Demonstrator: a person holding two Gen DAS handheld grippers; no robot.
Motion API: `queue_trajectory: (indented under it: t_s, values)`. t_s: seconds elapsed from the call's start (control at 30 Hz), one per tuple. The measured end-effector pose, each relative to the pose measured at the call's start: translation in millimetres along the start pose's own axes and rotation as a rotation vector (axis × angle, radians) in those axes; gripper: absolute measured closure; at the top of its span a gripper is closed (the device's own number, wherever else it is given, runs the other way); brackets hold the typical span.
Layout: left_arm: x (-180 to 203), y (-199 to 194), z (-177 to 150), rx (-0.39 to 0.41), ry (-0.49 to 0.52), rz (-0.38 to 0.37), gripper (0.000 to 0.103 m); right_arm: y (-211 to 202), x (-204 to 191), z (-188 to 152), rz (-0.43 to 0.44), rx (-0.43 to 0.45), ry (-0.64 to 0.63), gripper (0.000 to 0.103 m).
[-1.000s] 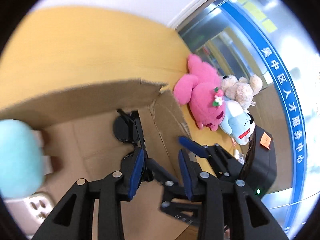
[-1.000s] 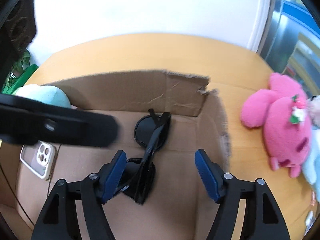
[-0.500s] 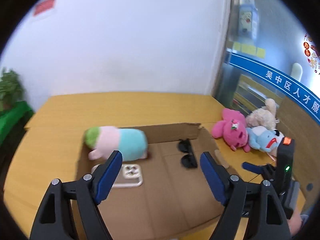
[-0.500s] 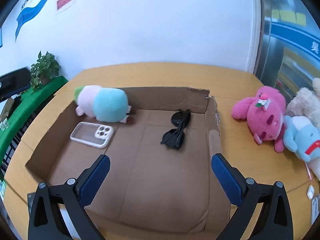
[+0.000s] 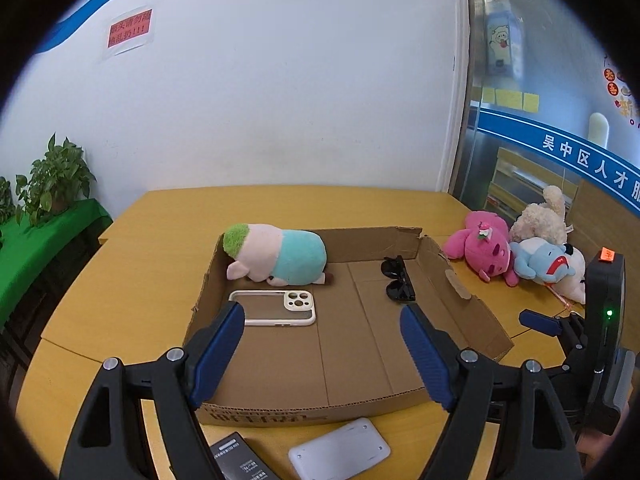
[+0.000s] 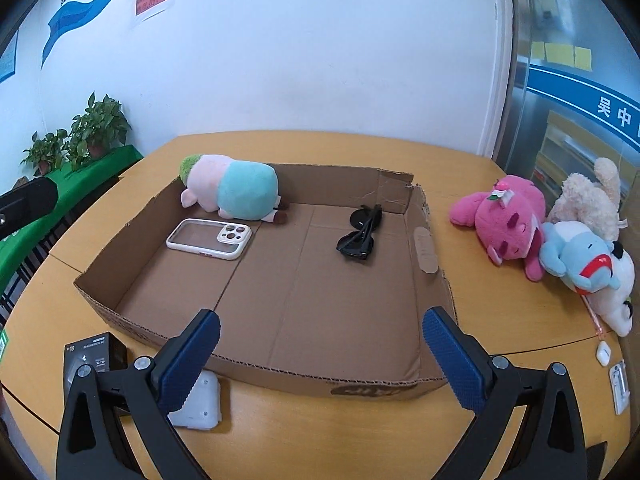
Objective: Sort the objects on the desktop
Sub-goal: 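Withdraw both tools up from the box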
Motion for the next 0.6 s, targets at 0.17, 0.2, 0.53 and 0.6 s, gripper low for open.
queue_trajectory:
  t_s: [0.17,0.2,0.53,0.6]
  values:
    - [7.0,0.1,-3.3,-0.009,0.004,-0.016,0.023,-10.0,3.4,-1.3,-0.006,0.014,0.006,0.0]
    - [8.4,0.4,-3.1,-0.011,0.005,-0.018,0.023,-11.3,4.5,-1.3,-0.007,0.016,0.008,0.0]
    - [19.0,3.6,-1.5,-0.015,0.011,-0.041,0.023,-15.3,13.8,-1.9,-0.009,0.023,0.022,0.0]
    - [19.6,4.7,-4.6,-0.024,0.015,-0.043,0.023,-14.9,15.5,-3.4,-0.003,0.018,0.02,0.0]
Point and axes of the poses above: each gripper's, at about its wrist camera, not at the fingertips, and y roughly the way its jaws point, x to its right, z to its top, the point moved 4 cm from there along y, roughly the way its jaws point, and after that the axes turned 14 degrees about y, right-handed, at the moved point
